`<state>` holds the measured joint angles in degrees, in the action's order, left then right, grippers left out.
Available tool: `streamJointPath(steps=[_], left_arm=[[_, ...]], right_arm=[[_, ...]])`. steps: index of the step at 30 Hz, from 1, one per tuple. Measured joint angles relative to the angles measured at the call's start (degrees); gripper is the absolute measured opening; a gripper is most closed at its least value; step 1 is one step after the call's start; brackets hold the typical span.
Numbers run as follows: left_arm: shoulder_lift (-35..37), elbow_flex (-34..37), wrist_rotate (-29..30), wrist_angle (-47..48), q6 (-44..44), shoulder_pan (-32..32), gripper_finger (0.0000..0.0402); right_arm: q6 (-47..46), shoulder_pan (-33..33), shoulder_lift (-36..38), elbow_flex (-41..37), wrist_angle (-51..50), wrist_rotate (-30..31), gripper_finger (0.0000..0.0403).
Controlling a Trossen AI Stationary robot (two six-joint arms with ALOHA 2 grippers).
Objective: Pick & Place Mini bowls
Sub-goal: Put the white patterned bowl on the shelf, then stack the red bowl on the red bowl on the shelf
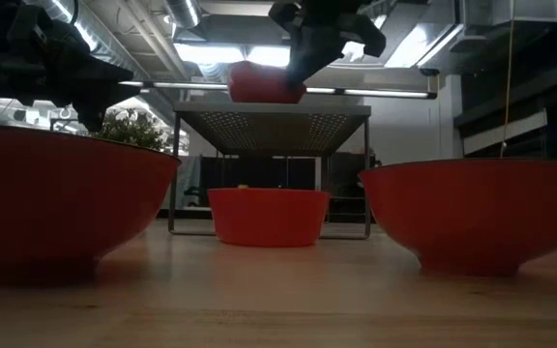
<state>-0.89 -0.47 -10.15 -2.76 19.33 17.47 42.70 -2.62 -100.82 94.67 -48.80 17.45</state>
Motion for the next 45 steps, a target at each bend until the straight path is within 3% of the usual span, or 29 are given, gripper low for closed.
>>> streamJointPath(steps=[24, 37, 45], left_arm=[[-0.01, 0.0, 0.0, -0.01, 0.0, 0.0, 0.013], [0.0, 0.0, -0.02, 0.01, 0.0, 0.01, 0.013], [0.0, 0.0, 0.0, 0.01, 0.0, 0.01, 0.013]], right_arm=[[-5.34, 1.15, 0.17, 1.64, -0.38, -0.71, 0.0049], [-11.24, 0.89, 0.29, 6.91, -6.83, -1.24, 0.0159], [-20.35, -0.96, 0.29, 13.19, -13.75, -2.14, 0.0183]])
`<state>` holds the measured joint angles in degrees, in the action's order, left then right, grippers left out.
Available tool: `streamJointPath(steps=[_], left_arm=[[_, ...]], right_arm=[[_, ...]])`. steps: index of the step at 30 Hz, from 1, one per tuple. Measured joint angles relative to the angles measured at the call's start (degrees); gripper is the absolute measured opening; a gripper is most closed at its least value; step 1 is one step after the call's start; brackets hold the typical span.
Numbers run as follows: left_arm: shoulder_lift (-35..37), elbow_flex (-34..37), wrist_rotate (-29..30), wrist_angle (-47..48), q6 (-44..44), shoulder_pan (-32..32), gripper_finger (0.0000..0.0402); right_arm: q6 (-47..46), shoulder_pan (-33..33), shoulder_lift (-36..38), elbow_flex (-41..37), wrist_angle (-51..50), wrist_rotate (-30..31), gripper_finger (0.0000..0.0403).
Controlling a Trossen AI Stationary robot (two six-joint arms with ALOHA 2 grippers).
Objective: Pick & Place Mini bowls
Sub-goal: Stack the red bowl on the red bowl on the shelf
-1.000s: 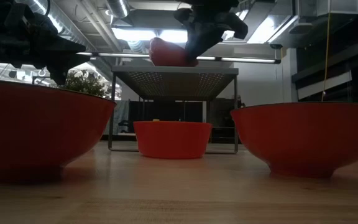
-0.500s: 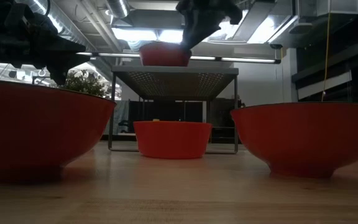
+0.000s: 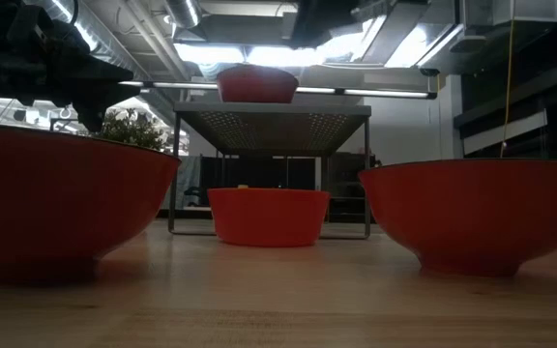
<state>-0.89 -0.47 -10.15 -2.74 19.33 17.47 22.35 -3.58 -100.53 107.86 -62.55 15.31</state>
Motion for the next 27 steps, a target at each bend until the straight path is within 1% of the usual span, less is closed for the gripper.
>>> streamJointPath(steps=[4, 9, 15, 18, 23, 27], left_arm=[[-0.02, 0.0, 0.0, -0.02, 0.0, -0.02, 0.013], [0.0, 0.0, 0.0, -0.02, 0.0, -0.02, 0.013], [0.0, 0.0, -0.02, -0.02, 0.0, 0.0, 0.013], [0.0, 0.0, 0.0, -0.02, 0.0, 0.0, 0.013], [-0.01, 0.0, -0.01, -0.02, 0.0, 0.0, 0.013], [0.0, 0.0, 0.0, -0.02, 0.0, 0.0, 0.013]], right_arm=[[-8.86, -1.76, 0.02, 1.77, -2.88, 0.06, 0.0184], [-20.25, -4.94, 0.02, 1.96, -5.15, 0.04, 0.0184], [-27.88, -10.39, 0.02, 1.96, -8.13, -0.01, 0.0184], [-31.21, -12.63, 0.17, 1.96, -11.75, -0.07, 0.0184], [-40.1, -15.41, 1.89, 1.59, -19.08, 0.07, 0.0184], [-47.34, -17.07, 3.62, -0.23, -23.51, 0.79, 0.0184]])
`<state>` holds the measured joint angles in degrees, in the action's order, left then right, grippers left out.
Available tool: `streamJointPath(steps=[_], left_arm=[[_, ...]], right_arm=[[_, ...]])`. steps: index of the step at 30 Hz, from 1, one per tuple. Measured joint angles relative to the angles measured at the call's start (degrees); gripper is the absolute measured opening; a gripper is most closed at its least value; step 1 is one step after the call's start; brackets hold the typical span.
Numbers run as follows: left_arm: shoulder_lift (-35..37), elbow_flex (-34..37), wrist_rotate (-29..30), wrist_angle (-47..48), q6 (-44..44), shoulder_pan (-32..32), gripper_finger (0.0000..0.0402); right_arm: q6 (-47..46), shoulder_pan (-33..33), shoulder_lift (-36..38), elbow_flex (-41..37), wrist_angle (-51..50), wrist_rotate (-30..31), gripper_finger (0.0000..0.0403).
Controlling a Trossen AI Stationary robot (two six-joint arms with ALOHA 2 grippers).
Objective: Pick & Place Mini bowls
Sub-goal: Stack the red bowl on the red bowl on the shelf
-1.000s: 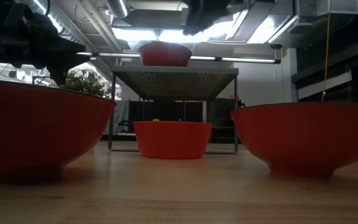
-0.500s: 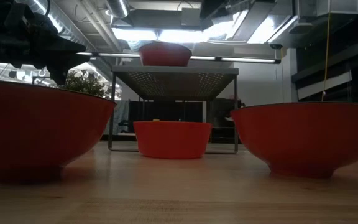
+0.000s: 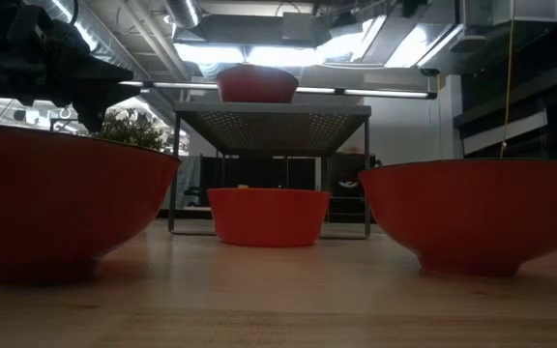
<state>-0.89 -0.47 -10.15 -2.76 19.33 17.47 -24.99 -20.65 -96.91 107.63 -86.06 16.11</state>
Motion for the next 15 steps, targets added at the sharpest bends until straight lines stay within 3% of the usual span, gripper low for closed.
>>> streamJointPath(steps=[6, 15], left_arm=[[0.0, 0.0, -0.01, 0.0, 0.0, 0.0, 0.013], [0.0, 0.0, 0.0, 0.0, 0.0, -0.01, 0.013]], right_arm=[[-11.66, -2.39, 5.63, -6.05, -3.76, 2.77, 0.0184], [-26.78, -4.54, 15.76, -22.26, -1.27, 2.72, 0.0184]])
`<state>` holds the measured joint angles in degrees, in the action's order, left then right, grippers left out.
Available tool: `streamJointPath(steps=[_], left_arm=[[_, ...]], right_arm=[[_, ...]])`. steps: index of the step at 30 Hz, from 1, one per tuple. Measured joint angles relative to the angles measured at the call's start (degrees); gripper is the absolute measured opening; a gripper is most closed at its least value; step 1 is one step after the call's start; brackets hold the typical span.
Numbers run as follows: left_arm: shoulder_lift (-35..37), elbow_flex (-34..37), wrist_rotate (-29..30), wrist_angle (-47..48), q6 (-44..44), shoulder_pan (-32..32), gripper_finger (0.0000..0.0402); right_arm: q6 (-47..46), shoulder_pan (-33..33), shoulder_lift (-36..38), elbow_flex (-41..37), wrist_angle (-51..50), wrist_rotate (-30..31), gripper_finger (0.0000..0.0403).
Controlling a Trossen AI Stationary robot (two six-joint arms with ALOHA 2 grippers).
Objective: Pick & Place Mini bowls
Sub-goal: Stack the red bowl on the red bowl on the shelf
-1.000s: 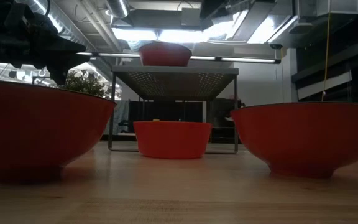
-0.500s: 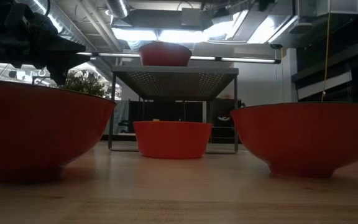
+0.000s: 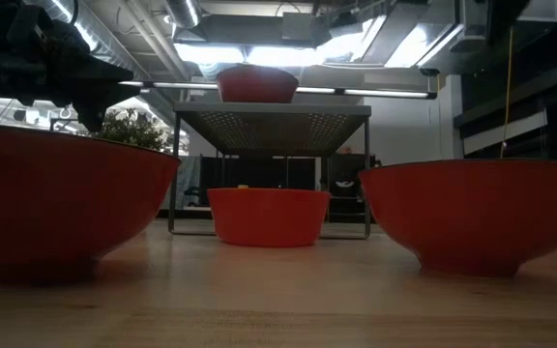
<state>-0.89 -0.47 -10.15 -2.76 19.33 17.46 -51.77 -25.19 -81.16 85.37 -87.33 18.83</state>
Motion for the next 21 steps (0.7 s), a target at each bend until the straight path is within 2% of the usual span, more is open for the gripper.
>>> streamJointPath(steps=[8, 13, 21], left_arm=[[-0.02, 0.0, 0.0, 0.0, 0.0, 0.01, 0.013], [0.0, 0.0, 0.0, 0.0, 0.0, 0.01, 0.013], [0.0, 0.0, 0.0, 0.0, 0.0, 0.01, 0.013]], right_arm=[[-2.22, 1.26, 6.48, -12.4, 7.31, -1.13, 0.0184], [-5.86, 3.2, 8.85, -17.11, 8.29, -4.09, 0.0184], [-6.1, 8.04, 10.01, -23.36, 9.39, -3.5, 0.0184]])
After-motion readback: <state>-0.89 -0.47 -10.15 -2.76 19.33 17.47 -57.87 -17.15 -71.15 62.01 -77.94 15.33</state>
